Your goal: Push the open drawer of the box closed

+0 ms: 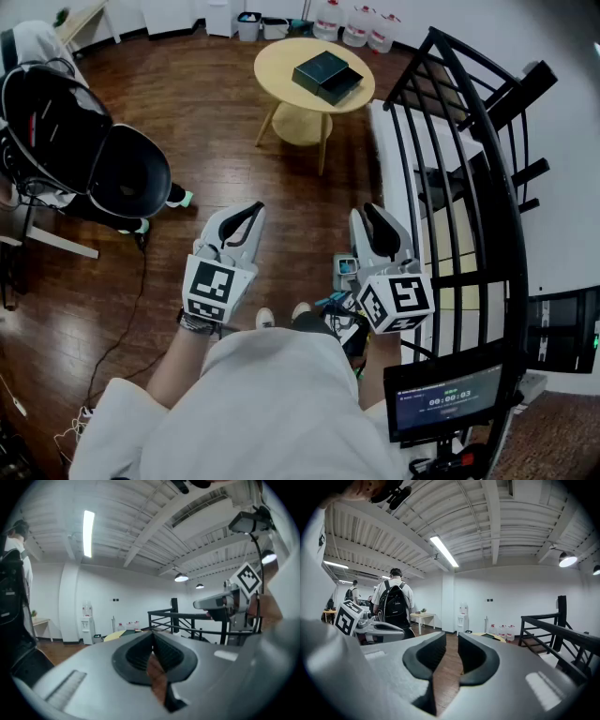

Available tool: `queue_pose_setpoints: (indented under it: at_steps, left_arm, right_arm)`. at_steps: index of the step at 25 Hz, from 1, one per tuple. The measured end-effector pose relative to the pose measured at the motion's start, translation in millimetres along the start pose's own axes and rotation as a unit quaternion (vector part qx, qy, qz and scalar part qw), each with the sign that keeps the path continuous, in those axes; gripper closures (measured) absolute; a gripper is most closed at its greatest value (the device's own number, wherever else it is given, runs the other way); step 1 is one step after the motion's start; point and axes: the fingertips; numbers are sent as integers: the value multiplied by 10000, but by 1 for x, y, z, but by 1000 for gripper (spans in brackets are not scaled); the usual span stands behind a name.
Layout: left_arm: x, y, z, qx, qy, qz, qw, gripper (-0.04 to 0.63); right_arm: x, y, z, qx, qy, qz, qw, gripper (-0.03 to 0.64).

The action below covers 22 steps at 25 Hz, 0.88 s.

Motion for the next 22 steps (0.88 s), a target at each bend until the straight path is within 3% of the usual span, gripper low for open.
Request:
queue_pose_setpoints:
  at_steps: [13, 22]
  left_arm:
    - [1, -9, 18, 20, 18, 6, 10000, 588]
    - [-4, -59, 33, 40, -8, 218, 9998, 588]
  right_arm:
    - [-12, -16, 4, -54, -100, -320, 9994, 531]
    - [-12, -55, -37, -53, -242, -291, 9993, 531]
Point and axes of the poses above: the fingertips, and each gripper's own axes: y backward along the fingers, z to its left, x out of its underside, and after that the axes turned 9 degrees about z, right-handed
